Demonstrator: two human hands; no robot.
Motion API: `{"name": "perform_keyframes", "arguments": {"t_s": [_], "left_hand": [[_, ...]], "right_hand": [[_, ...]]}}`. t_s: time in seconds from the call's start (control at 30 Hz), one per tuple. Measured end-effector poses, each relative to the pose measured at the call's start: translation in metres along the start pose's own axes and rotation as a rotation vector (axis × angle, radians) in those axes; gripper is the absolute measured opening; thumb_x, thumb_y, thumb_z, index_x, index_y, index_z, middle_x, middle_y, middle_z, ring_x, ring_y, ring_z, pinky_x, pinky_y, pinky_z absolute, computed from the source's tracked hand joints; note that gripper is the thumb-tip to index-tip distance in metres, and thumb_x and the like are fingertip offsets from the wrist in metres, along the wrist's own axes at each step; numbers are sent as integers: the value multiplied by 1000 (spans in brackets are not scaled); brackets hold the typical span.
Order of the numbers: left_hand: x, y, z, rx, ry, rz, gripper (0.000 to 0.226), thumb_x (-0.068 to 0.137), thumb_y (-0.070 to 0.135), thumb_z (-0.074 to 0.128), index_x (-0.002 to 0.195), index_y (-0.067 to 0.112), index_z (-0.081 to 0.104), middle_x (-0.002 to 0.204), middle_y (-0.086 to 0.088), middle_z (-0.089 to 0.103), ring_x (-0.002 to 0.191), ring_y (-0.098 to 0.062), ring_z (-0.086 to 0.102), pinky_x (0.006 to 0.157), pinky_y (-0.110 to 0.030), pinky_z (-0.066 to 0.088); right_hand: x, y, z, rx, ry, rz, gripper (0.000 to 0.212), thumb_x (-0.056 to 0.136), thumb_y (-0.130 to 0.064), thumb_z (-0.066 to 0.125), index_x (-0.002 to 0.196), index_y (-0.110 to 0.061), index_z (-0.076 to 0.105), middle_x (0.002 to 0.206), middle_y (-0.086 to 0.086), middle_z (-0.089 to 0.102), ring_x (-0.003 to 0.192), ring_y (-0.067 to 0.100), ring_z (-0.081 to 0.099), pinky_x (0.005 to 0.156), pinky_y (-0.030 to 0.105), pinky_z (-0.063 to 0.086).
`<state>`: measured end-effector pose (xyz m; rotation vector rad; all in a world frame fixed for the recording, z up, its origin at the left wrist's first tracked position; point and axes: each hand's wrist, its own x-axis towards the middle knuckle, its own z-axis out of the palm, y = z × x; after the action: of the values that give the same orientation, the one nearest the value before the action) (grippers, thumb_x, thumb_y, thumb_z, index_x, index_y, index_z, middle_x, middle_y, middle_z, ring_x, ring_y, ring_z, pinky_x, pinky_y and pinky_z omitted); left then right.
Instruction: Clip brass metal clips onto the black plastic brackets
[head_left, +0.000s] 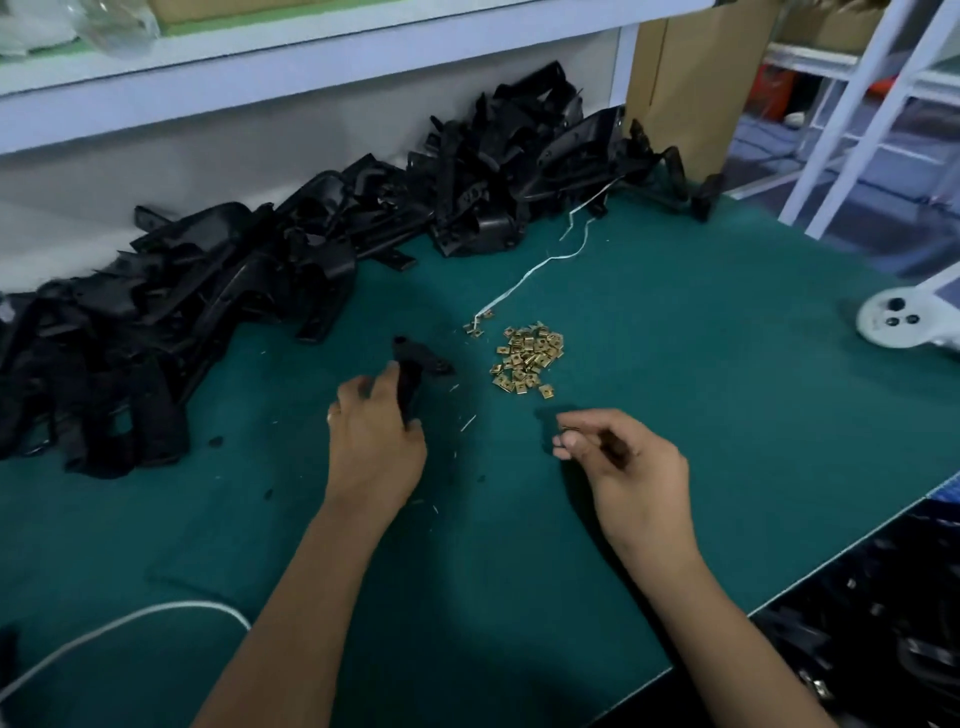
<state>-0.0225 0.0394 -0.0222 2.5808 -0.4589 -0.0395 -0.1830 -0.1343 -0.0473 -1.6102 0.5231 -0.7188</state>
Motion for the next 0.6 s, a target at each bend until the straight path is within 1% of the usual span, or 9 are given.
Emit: {"name": "perform_keyframes", "arguments": {"t_s": [0.03, 0.1, 0.17, 0.2, 0.27, 0.33, 0.4, 0.5, 0.6], "left_hand": [[2, -2, -3, -49, -14, -34, 75, 89, 20, 69, 157, 22, 37, 143, -15, 46, 127, -36, 47, 109, -42, 39], [-9, -6, -2, -110, 11, -1, 76, 81, 20, 71, 151, 33, 45, 123, 2, 61, 115, -26, 57, 93, -30, 47], [-33, -5, -2, -194, 44, 157, 78, 79, 12, 68, 145, 49, 49, 99, 24, 59, 100, -8, 58, 81, -14, 42], [-43, -6, 0, -201, 35, 247, 83, 79, 7, 66, 145, 54, 46, 96, 26, 57, 95, -3, 54, 83, -14, 42], [-54, -10, 5, -111, 37, 408, 92, 81, 4, 66, 153, 54, 35, 105, 20, 56, 92, -3, 48, 89, -28, 47], [-58, -9, 11, 36, 78, 539, 94, 87, 7, 66, 160, 46, 21, 120, 6, 56, 98, -13, 51, 89, -39, 50], [-59, -8, 15, 149, 97, 604, 94, 93, 7, 65, 162, 44, 13, 127, -5, 56, 104, -26, 57, 88, -47, 50], [-58, -9, 15, 192, 104, 612, 100, 89, -2, 69, 161, 44, 17, 126, -10, 53, 105, -33, 56, 87, -50, 50], [-57, -11, 15, 196, 116, 591, 103, 86, -5, 68, 160, 46, 19, 124, -9, 51, 103, -32, 54, 87, -49, 50]], "right_hand": [[1, 1, -1, 70, 0, 20, 23, 95, -1, 72, 98, -22, 79, 88, 1, 78, 84, 18, 78, 82, 22, 60], [0, 0, -2, 235, 1, 80, 17, 92, -1, 75, 98, -16, 79, 88, 10, 78, 84, 28, 78, 79, 31, 63], [0, -3, -1, 305, 2, 108, 12, 89, -4, 79, 95, -15, 80, 86, 13, 77, 82, 32, 78, 76, 36, 65], [1, -3, 0, 292, 4, 109, 11, 88, -6, 80, 94, -16, 80, 86, 13, 78, 81, 32, 78, 76, 37, 65], [1, -3, 5, 255, 8, 97, 10, 90, -7, 79, 96, -16, 81, 87, 11, 78, 82, 30, 78, 77, 37, 65], [-4, -3, 14, 328, 23, 109, 10, 92, -5, 76, 100, -11, 79, 90, 13, 79, 84, 31, 79, 78, 35, 65], [-16, -3, 26, 446, -2, 151, 11, 93, -7, 75, 103, -9, 79, 93, 16, 79, 86, 29, 79, 77, 30, 63], [-28, -3, 39, 533, -9, 181, 11, 92, -15, 77, 103, -14, 80, 96, 12, 79, 84, 18, 76, 76, 25, 60], [-23, -5, 38, 670, 53, 195, 10, 93, -9, 75, 103, -8, 78, 92, 14, 78, 86, 22, 76, 79, 28, 60]]}}
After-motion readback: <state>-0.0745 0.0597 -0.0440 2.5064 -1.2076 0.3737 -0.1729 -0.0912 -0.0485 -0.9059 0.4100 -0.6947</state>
